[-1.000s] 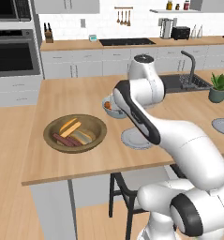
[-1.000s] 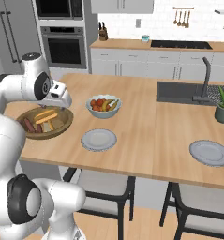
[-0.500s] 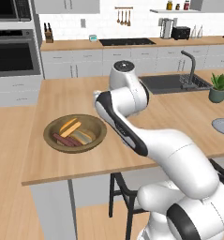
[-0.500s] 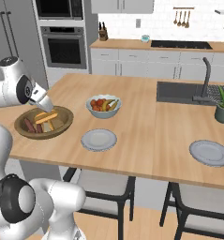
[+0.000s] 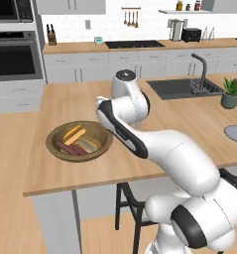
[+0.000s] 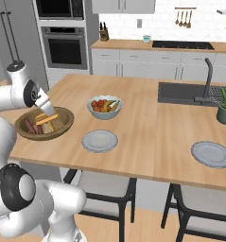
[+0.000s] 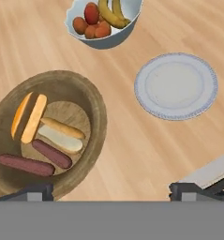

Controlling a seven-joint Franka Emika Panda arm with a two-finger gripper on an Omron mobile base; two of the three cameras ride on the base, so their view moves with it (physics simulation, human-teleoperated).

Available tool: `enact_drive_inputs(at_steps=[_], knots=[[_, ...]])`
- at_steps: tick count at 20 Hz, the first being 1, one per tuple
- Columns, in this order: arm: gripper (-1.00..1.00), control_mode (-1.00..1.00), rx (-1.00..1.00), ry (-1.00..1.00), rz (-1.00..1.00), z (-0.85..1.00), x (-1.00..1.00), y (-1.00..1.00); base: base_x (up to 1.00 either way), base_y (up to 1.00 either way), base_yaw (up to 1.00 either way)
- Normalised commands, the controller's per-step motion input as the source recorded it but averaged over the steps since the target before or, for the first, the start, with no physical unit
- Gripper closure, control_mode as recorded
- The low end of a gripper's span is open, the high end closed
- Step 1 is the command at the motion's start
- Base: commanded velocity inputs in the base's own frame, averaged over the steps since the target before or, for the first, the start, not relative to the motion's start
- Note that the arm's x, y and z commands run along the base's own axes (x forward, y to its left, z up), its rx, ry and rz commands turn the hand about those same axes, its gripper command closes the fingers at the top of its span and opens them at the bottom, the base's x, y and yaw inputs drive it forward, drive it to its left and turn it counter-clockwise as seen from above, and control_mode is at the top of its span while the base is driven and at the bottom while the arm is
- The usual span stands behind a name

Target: Place one bun and one sausage from the bowl on each plate.

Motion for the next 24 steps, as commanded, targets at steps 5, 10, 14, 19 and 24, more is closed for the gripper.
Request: enact_drive_inputs(at_steps=[5,10,14,19,24], knots=[[-1.00,-1.00,0.02,0.16,0.02,-0.11,0.44,0.52,0.00,0.00,0.00],[-1.00,-1.00,0.00,0.12,0.00,-0.04,0.26,0.51,0.00,0.00,0.00],[-1.00,-1.00,0.00,0.07,0.00,-0.14,0.23,0.43,0.00,0.00,0.00],[-1.00,-1.00,0.00,0.07,0.00,-0.10,0.16,0.32,0.00,0.00,0.00],[-1.00,-1.00,0.00,0.05,0.00,-0.11,0.18,0.28,0.00,0.00,0.00]])
